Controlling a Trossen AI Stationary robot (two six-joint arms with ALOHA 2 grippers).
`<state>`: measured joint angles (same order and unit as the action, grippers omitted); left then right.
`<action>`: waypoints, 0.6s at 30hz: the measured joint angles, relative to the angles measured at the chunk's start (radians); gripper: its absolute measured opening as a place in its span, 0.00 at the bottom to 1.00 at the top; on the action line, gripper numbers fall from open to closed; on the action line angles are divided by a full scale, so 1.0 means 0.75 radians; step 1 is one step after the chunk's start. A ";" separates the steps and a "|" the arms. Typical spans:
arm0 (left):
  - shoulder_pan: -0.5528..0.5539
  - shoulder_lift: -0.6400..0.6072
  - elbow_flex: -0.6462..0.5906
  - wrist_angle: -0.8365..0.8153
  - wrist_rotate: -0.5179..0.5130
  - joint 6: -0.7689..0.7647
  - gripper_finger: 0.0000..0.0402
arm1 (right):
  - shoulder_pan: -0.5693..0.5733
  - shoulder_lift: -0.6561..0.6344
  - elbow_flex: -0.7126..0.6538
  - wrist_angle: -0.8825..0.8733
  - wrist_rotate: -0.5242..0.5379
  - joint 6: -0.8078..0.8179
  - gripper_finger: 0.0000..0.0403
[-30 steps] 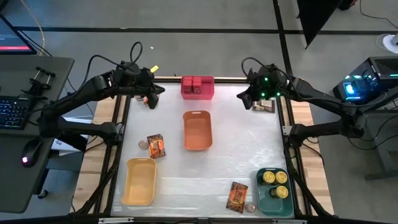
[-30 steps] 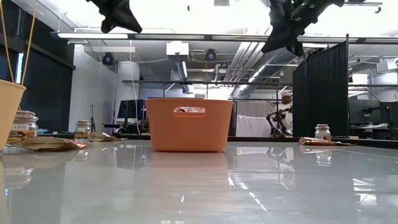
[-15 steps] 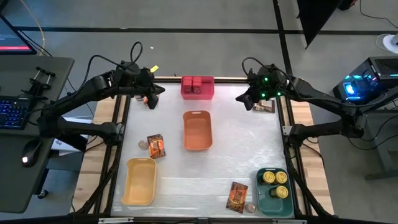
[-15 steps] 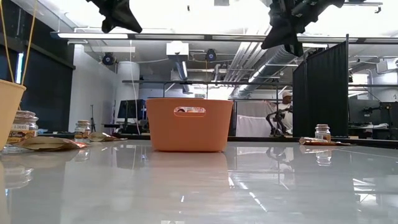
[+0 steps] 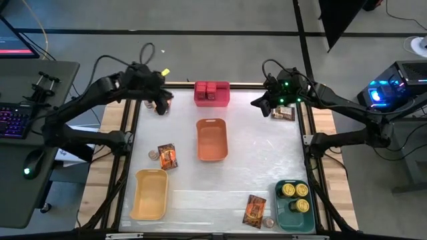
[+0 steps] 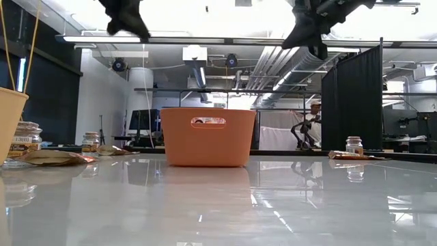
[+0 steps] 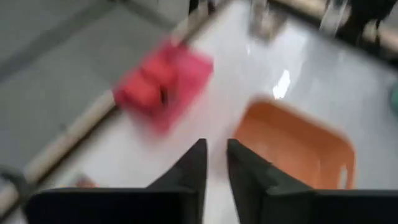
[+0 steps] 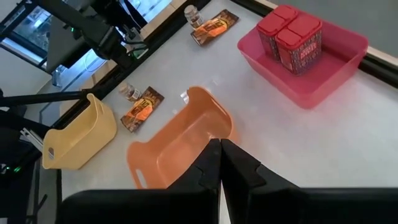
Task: Sort spices by type
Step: Put the middle left brown spice bottle into the orange bin
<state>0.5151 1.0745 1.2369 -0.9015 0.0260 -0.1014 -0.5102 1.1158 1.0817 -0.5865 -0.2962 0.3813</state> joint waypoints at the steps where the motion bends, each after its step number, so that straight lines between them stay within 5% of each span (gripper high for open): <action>1: 0.007 0.026 0.000 -0.054 0.028 -0.011 0.19 | 0.000 0.001 0.000 0.005 0.000 -0.006 0.00; 10: -0.059 0.301 -0.001 -0.574 0.121 0.027 0.61 | 0.000 0.037 0.000 0.020 0.001 -0.066 0.00; 14: -0.175 0.360 -0.001 -0.797 0.157 -0.083 0.68 | 0.000 0.083 0.000 0.019 0.001 -0.089 0.00; 18: -0.369 0.315 -0.046 -0.790 0.150 -0.321 0.69 | 0.000 0.135 0.000 0.013 -0.001 -0.129 0.00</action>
<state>0.2387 1.3104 1.2022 -1.4937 0.1383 -0.3419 -0.5102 1.2167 1.0817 -0.5770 -0.2970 0.2847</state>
